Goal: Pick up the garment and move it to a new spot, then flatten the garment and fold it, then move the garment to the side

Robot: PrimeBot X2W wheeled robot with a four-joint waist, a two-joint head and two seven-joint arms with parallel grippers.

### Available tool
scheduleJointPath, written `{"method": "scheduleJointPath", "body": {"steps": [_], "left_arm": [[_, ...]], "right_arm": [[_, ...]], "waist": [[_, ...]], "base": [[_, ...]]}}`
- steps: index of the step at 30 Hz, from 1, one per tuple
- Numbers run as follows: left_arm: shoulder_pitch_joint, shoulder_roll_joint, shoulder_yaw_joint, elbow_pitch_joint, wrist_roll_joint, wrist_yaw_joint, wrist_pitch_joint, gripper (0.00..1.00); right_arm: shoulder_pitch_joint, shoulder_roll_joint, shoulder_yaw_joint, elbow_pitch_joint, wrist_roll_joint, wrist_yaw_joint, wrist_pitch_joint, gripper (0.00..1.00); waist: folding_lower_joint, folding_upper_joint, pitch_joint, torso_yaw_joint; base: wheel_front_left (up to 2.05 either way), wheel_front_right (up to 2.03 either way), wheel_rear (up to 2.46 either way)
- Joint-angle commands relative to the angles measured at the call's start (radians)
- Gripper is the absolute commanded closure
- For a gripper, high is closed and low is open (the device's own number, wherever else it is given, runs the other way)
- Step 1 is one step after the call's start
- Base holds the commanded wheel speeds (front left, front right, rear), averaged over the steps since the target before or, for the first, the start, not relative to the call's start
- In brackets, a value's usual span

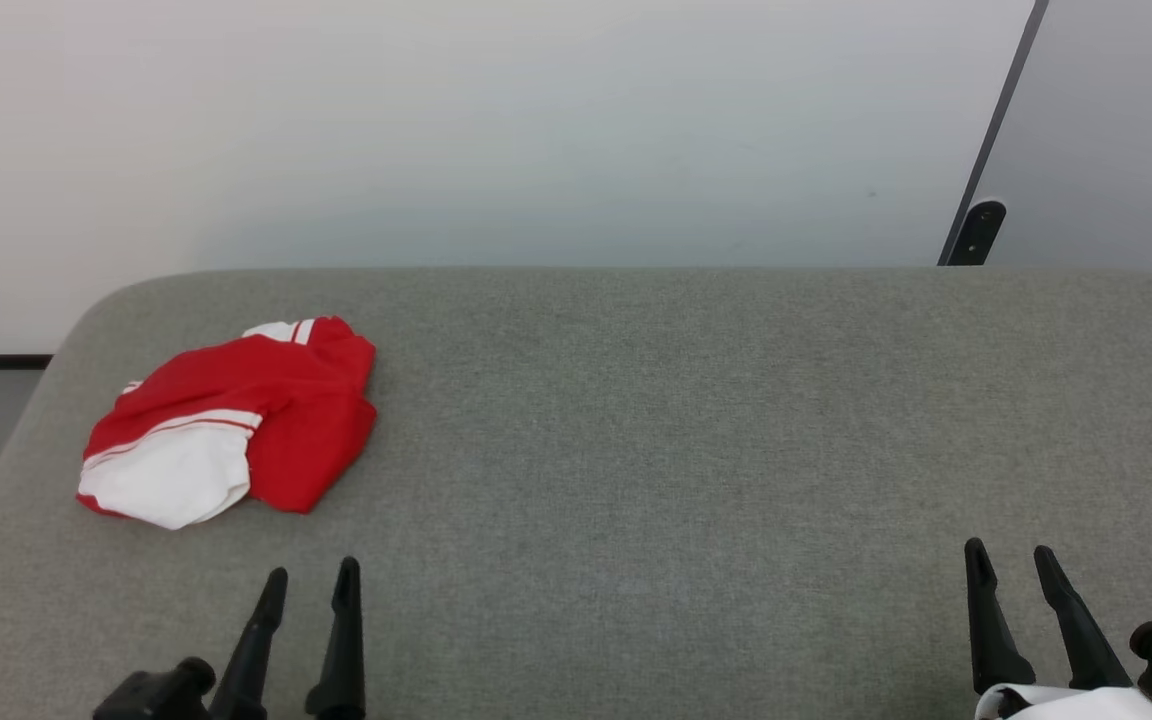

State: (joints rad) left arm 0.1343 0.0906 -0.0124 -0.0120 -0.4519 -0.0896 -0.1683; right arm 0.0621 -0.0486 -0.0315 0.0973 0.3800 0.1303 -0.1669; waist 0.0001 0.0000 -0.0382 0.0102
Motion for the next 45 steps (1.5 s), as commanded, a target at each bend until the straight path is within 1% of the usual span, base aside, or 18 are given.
{"method": "scheduleJointPath", "body": {"steps": [1, 16, 22, 28, 35, 39, 41, 45], "left_arm": [[0.010, 0.001, 0.002, -0.019, 0.041, -0.009, -0.009, 0.00], [0.030, -0.006, -0.013, -0.050, 0.192, -0.022, -0.041, 0.00], [0.022, -0.003, -0.012, -0.044, 0.247, -0.023, -0.054, 0.00], [0.015, 0.005, 0.002, -0.027, 0.287, -0.025, -0.066, 0.00], [0.018, 0.022, 0.034, -0.001, 0.335, -0.020, -0.079, 0.00], [0.035, 0.026, 0.050, -0.004, 0.369, -0.007, -0.086, 0.00], [0.046, 0.025, 0.065, -0.015, 0.384, 0.003, -0.089, 0.00], [0.065, 0.011, 0.088, -0.043, 0.404, 0.027, -0.096, 0.00]], "right_arm": [[0.009, -0.002, -0.008, -0.014, -0.036, 0.001, -0.012, 0.00], [0.030, -0.002, -0.007, -0.032, -0.176, 0.001, -0.043, 0.00], [0.037, -0.002, 0.007, -0.037, -0.229, 0.001, -0.055, 0.00], [0.051, -0.002, 0.039, -0.040, -0.271, 0.001, -0.066, 0.00], [0.055, -0.002, 0.106, -0.034, -0.298, 0.001, -0.080, 0.00], [0.052, -0.002, 0.156, -0.030, -0.304, 0.001, -0.088, 0.00], [0.040, -0.001, 0.186, -0.029, -0.318, 0.001, -0.091, 0.00], [0.010, -0.002, 0.224, -0.018, -0.345, 0.001, -0.098, 0.00]], "waist": [[-0.0001, 0.0000, -0.002, 0.003], [-0.0001, 0.0000, -0.007, 0.011], [-0.0001, 0.0000, -0.014, 0.046], [-0.0001, 0.0000, -0.030, 0.137], [-0.0001, 0.0000, -0.060, 0.291], [-0.0001, 0.0000, -0.077, 0.373], [-0.0001, 0.0000, -0.074, 0.399], [-0.0001, 0.0000, -0.062, 0.429]], "base": [[0.00, 0.00, 0.00], [0.00, 0.00, 0.00], [0.00, 0.00, 0.00], [0.00, 0.00, 0.00], [0.00, 0.00, 0.00], [0.00, 0.00, 0.00], [0.00, 0.00, 0.00], [0.00, 0.00, 0.00]]}}
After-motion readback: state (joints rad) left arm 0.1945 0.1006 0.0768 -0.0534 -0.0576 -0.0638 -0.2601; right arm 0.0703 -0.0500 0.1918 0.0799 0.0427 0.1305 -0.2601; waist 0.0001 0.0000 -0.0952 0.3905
